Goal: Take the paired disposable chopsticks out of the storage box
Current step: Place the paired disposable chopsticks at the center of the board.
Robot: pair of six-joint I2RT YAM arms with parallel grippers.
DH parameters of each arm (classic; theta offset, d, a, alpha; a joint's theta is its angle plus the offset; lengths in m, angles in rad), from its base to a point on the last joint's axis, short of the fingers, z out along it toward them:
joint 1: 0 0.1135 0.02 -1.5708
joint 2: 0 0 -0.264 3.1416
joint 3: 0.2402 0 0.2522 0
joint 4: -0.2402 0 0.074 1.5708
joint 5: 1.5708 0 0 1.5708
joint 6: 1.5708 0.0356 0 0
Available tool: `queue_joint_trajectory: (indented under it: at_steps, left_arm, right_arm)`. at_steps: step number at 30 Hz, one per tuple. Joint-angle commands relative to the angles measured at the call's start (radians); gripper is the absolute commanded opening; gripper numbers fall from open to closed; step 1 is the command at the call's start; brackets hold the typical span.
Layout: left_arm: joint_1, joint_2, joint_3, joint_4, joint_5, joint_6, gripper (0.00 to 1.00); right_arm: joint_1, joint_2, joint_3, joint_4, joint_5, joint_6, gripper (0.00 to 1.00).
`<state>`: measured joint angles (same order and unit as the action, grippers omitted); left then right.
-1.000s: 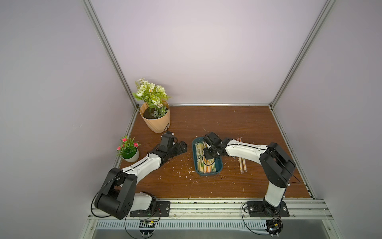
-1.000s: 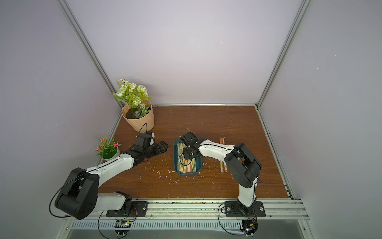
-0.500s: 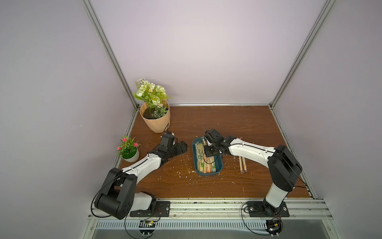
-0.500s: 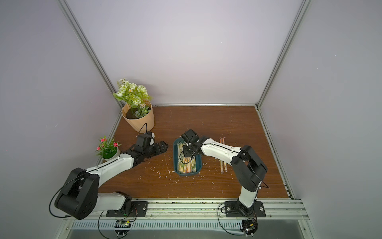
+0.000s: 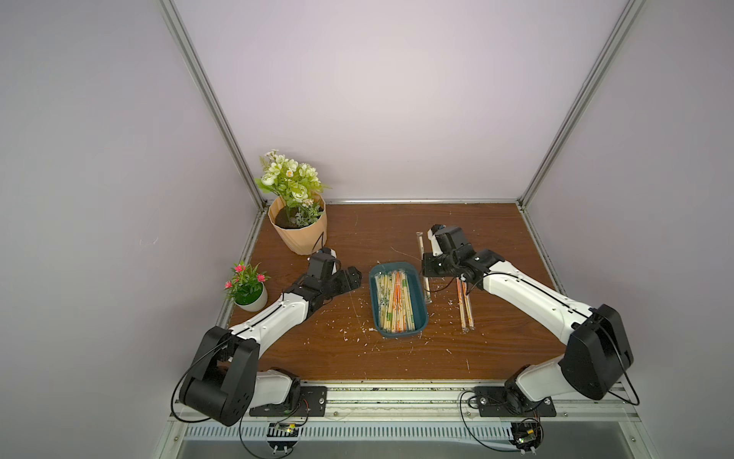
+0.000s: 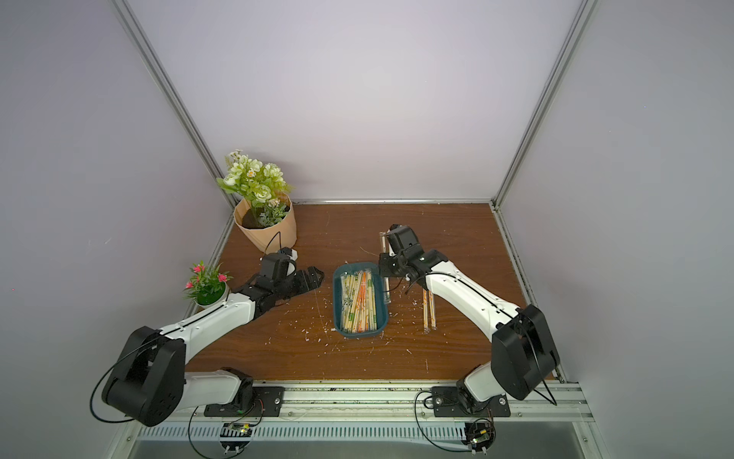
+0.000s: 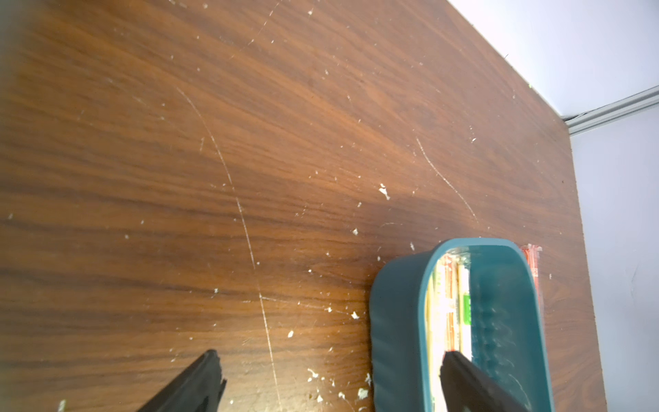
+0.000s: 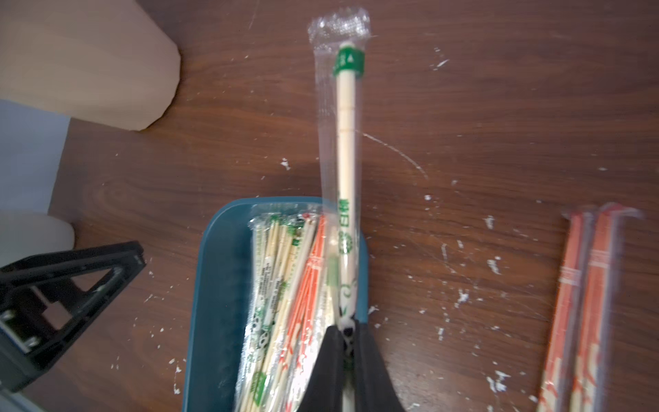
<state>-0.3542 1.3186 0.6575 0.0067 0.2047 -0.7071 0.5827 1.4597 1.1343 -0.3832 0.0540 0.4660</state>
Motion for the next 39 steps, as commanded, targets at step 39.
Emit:
queue_joint_trajectory:
  at_steps: [39]
  left_arm:
    - [-0.062,0.07,0.043,0.003,-0.013,-0.015,0.98]
  right_arm:
    - [-0.115,0.012,-0.217,-0.019,0.204,-0.086,0.27]
